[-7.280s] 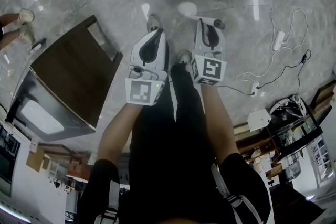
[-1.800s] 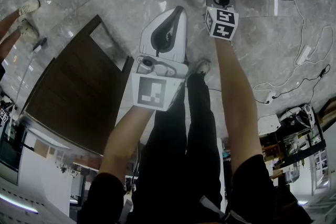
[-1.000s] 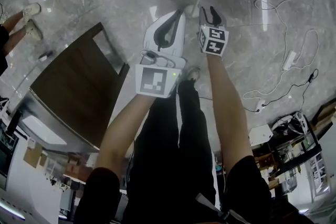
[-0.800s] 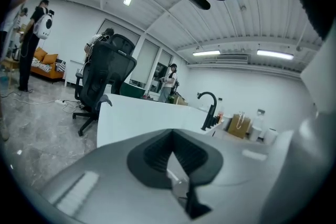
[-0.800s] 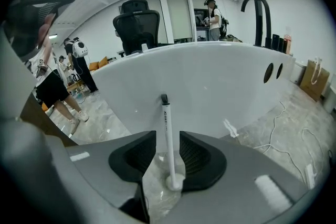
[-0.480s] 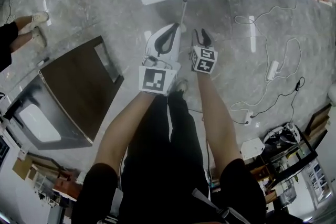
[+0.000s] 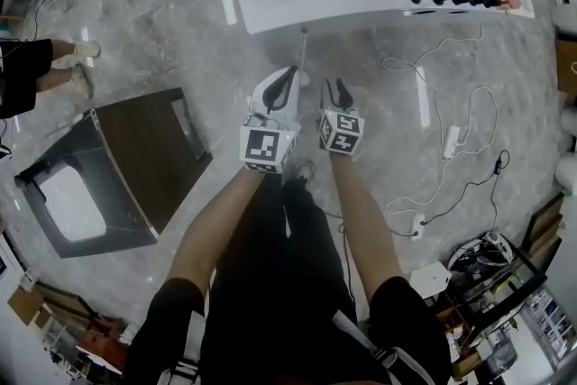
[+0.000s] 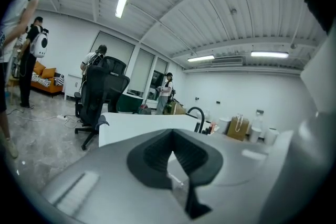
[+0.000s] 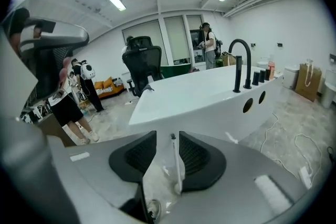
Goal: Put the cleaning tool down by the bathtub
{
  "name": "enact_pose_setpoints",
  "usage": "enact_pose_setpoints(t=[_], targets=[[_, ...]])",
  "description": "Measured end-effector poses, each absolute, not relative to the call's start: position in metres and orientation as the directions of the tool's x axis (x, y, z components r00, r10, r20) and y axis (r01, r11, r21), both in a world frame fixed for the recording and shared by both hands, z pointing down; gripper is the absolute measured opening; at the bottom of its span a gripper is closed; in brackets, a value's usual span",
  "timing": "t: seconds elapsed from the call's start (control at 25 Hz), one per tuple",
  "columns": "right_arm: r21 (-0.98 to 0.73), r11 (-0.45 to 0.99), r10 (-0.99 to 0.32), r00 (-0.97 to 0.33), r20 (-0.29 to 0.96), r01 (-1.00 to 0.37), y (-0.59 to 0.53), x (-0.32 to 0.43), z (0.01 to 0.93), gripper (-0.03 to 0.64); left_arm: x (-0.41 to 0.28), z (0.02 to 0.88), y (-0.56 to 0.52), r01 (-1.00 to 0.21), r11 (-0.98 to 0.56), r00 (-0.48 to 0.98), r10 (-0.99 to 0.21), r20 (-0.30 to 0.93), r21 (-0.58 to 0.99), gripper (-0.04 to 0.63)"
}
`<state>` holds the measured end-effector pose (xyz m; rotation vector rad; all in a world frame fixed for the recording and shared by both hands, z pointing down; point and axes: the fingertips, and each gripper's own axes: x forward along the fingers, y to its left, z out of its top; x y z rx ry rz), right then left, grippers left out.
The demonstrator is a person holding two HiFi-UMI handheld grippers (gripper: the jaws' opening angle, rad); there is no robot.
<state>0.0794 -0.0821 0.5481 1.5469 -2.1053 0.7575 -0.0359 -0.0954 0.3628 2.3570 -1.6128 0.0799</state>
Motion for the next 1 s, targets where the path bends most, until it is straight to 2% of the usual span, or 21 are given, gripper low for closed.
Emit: enact_pose_setpoints(t=[0.48,0.88,1.0], targets=[[-0.175,0.232,-0.819,-0.289,0.495,-0.957,-0.033,0.123,0.416,0.126,-0.009,0.296,-0.033,-0.926,-0.334,0.362,-0.918,0.162,0.175,0.008],[-0.163,0.283,-0.876,-0.324,0.358,-0.945,0.022,0.139,0.301,0.108,0.006,0.230,0.023,-0.932,-0.325,0.345,-0.931,0.121,0.160,0.008],[-0.179,0.285,-0.894,-0.328,0.305,-0.942,0.040,0.143,0.267,0.080,0.007,0.217,0.042,-0.934,-0.313,0.335,-0.936,0.113,0.171,0.008]])
